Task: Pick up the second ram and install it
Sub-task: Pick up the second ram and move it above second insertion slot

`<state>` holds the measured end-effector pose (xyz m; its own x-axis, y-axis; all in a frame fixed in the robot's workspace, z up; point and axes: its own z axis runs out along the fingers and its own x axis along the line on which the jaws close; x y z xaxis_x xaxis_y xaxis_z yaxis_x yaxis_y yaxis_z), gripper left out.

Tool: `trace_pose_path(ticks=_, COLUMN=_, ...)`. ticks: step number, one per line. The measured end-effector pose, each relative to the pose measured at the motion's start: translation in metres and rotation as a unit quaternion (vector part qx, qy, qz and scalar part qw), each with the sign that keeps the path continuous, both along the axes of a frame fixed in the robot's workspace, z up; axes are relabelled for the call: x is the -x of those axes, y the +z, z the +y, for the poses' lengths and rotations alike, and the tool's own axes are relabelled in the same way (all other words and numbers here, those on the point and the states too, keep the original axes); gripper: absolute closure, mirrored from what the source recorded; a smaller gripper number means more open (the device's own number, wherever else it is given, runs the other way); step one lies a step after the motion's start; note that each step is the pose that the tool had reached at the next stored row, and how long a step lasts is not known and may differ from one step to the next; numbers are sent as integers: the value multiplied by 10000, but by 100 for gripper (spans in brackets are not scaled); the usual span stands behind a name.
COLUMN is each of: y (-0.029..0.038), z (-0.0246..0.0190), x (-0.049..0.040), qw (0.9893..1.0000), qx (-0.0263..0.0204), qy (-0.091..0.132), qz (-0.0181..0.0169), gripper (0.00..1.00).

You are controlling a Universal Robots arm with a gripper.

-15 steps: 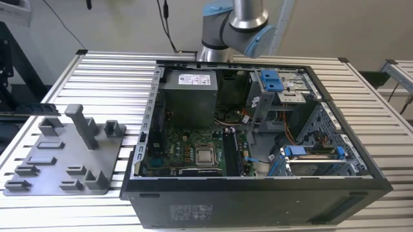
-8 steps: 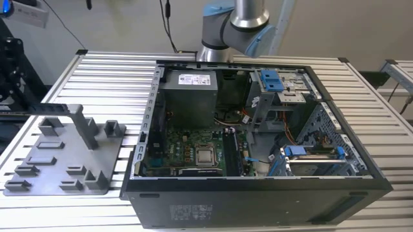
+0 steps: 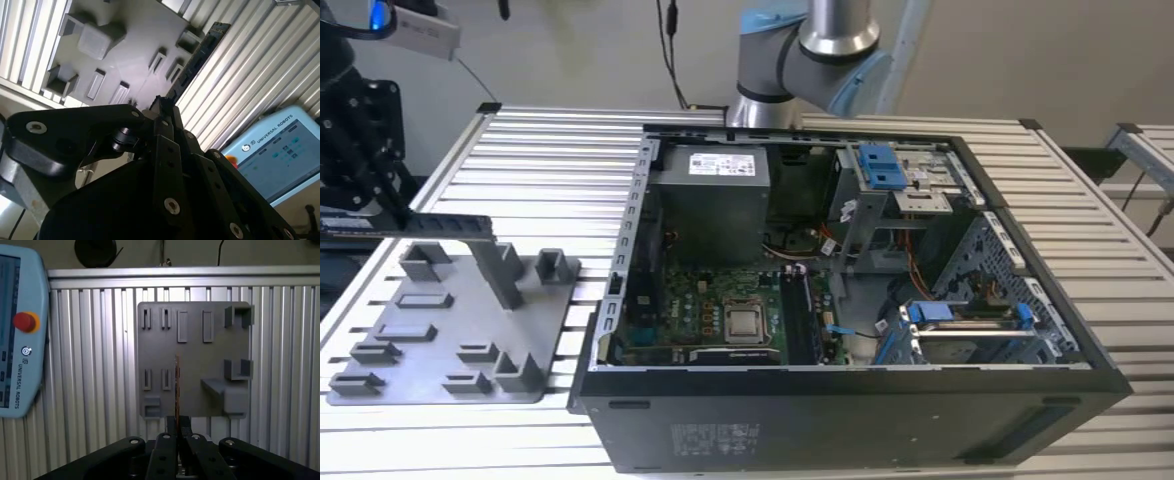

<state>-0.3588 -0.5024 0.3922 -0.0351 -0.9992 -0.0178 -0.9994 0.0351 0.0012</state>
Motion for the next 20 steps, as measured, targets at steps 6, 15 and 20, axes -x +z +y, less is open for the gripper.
trace_pose_path(ticks=6, y=1, z=0, x=-210, qw=10000, qx=0, qy=0, qz=36, gripper=86)
trace_pose_path(ticks=15, y=1, z=-1, x=-516, qw=10000, qx=0, qy=0, qz=76, gripper=86)
trace_pose_path(ticks=20, y=0, z=-1, x=-670, qw=10000, qx=-1, qy=0, qz=86, gripper=86)
